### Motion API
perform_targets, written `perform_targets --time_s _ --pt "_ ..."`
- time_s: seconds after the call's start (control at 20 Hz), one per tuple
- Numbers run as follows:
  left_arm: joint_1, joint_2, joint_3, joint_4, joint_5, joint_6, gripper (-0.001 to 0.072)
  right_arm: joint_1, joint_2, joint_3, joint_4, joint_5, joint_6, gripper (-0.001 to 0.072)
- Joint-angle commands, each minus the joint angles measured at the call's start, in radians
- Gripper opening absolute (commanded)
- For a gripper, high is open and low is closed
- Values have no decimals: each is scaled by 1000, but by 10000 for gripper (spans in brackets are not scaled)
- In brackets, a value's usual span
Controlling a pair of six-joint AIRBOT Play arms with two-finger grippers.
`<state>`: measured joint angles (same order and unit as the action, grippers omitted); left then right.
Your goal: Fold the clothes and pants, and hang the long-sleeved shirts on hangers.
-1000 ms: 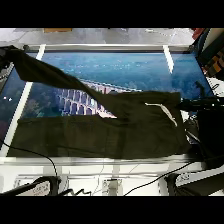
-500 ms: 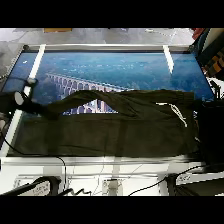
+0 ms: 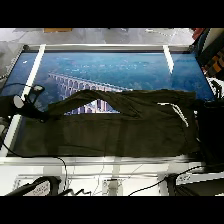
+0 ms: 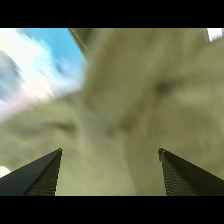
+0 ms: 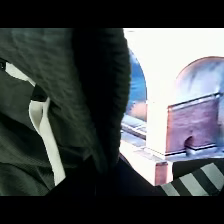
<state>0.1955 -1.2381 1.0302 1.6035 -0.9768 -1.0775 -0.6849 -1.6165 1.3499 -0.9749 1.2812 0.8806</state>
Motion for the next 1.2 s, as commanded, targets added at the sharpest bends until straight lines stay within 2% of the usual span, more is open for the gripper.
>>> perform_targets --time_s 0.0,0.1,0.15,0.25,0.3,0.35,0.4,0.5,0.7,0.75,0.85,0.95,1.0,1.05,1.15 --pt "28 14 50 -8 265 -251 698 0 1 0 -1 -3 0 36" --pt "72 -11 50 -9 348 -482 698 0 1 0 -1 -6 0 35" --pt "95 -42 50 -21 337 -550 697 0 1 0 0 -12 0 35" --pt "131 -113 50 -124 306 -559 696 0 1 0 0 -17 0 35" --pt "143 -153 51 -214 306 -527 695 0 1 0 0 -17 1 36" --pt "150 -191 53 -314 307 -449 692 0 1 0 0 -16 1 36" --pt "150 -229 57 -416 304 -348 649 0 1 0 0 -16 1 35" --pt "150 -299 75 -535 298 -245 643 0 1 0 0 -17 1 35" --pt "149 -397 131 -565 298 -207 638 0 1 0 0 -18 0 36" --pt "146 -407 137 -565 298 -175 638 0 1 0 0 -18 1 36" --pt "119 -414 138 -564 299 -58 619 0 1 0 0 -19 1 35" --pt "91 -414 138 -564 309 13 497 0 1 0 2 -19 1 36" --pt "81 -414 138 -563 310 26 450 0 1 0 2 -19 1 35" --pt "72 -414 138 -555 306 32 367 0 1 0 2 -21 1 36" --pt "56 -413 138 -513 307 51 90 0 1 0 2 -24 1 36"
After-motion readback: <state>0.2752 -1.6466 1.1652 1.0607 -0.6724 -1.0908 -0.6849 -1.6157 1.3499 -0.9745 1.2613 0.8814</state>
